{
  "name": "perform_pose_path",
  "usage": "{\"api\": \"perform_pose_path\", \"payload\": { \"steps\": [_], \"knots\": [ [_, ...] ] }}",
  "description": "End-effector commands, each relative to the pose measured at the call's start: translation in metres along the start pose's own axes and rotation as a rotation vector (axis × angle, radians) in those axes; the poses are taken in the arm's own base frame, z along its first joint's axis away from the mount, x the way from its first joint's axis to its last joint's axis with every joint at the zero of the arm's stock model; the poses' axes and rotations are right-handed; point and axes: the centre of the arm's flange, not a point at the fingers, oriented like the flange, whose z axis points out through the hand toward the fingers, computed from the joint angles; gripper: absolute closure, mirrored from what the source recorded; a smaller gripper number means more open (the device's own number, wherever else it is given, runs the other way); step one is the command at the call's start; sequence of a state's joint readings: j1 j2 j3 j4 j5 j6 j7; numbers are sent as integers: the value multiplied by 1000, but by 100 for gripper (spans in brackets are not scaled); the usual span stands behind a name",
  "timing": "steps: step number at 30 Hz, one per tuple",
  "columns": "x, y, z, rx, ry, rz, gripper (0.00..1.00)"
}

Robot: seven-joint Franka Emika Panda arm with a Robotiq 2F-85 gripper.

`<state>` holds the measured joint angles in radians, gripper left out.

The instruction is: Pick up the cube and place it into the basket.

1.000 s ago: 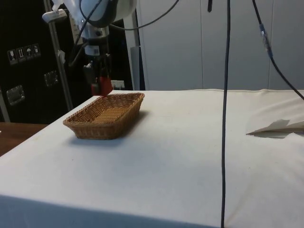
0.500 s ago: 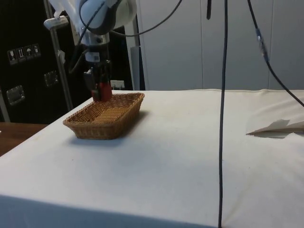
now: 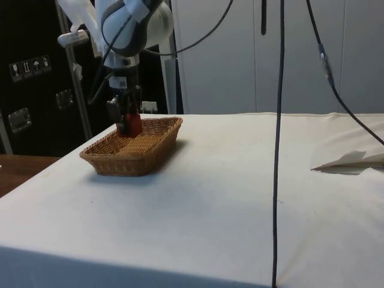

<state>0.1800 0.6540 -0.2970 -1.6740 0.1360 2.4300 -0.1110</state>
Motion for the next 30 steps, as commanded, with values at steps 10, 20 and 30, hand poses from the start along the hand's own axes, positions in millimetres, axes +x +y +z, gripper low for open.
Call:
{"api": "perform_pose_path", "payload": {
  "steps": [10, 20, 30],
  "knots": [
    [-2, -3, 18, 17, 6, 8, 100],
    [-5, -6, 35, 25, 2, 16, 100],
    [-8, -7, 51, 29, 0, 26, 100]
  ]
}}
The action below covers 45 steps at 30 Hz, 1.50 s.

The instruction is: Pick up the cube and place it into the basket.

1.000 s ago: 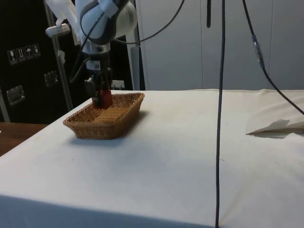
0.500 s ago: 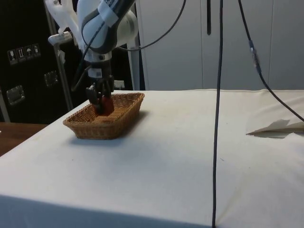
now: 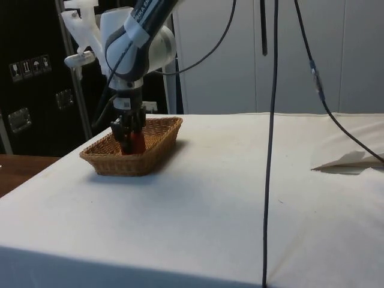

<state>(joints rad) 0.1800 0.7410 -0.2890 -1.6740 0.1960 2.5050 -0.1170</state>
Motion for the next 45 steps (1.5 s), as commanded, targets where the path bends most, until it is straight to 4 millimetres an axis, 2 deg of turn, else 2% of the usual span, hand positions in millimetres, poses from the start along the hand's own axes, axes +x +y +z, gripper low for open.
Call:
{"api": "perform_pose_path", "payload": {
  "steps": [1, 7, 8, 10, 12, 13, 14, 15, 18, 19, 31, 39, 40, 45],
  "knots": [
    [1, -1, 1, 12, 5, 0, 100],
    [1, -1, 3, 5, 2, 0, 100],
    [0, -1, 4, 5, 1, 0, 97],
    [0, -1, 5, 3, -1, 0, 83],
    [-1, 0, 3, -1, -4, -1, 64],
    [0, -1, 5, 3, -1, 0, 64],
    [0, -1, 5, 2, -1, 0, 55],
    [0, -1, 5, 2, -1, 0, 36],
    [1, -1, 5, 2, -1, 0, 7],
    [1, -1, 5, 2, -1, 0, 1],
    [-1, 0, 4, -2, -4, -1, 0],
    [6, 1, -23, 2, 2, -1, 0],
    [7, 2, -21, 5, 6, 1, 0],
    [9, 4, -41, 4, 6, 0, 0]
  ]
}}
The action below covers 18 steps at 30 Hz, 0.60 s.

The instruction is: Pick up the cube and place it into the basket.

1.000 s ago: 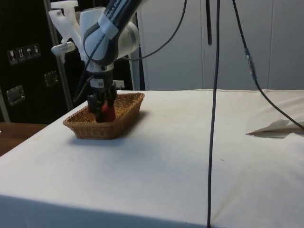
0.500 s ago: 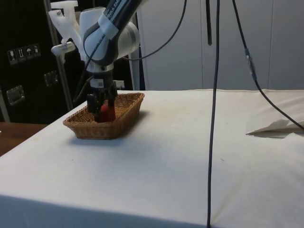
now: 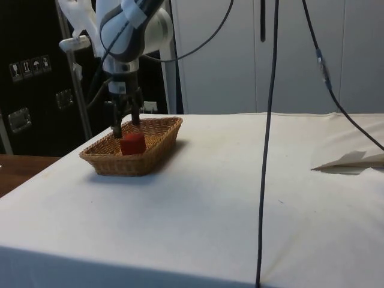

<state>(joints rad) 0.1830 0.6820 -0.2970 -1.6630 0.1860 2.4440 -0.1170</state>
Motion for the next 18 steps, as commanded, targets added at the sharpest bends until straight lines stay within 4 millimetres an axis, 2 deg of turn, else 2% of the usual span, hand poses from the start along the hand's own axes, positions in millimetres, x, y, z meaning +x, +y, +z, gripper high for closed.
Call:
{"api": "perform_pose_path", "payload": {
  "steps": [1, 18],
  "knots": [
    [0, 1, -6, -6, -1, -1, 0],
    [6, 5, -51, 2, 13, -6, 0]
  ]
}}
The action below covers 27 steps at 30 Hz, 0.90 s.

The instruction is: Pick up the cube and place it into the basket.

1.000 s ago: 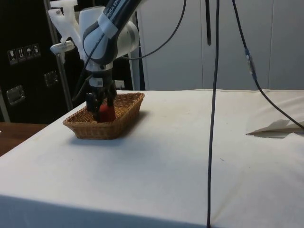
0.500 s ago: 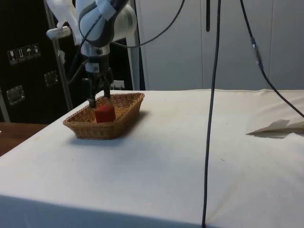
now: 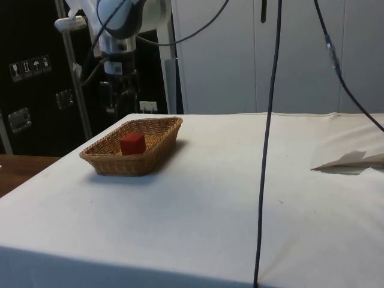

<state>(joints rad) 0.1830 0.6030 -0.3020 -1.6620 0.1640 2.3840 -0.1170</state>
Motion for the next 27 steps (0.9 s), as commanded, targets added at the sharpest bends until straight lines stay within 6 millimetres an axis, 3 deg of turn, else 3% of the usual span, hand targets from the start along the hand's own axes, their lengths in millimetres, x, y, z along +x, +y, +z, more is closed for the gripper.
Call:
{"api": "perform_pose_path", "payload": {
  "steps": [1, 27],
  "knots": [
    [0, 1, -6, -4, -4, -2, 0],
    [1, 4, -71, 20, -20, -49, 0]
  ]
}}
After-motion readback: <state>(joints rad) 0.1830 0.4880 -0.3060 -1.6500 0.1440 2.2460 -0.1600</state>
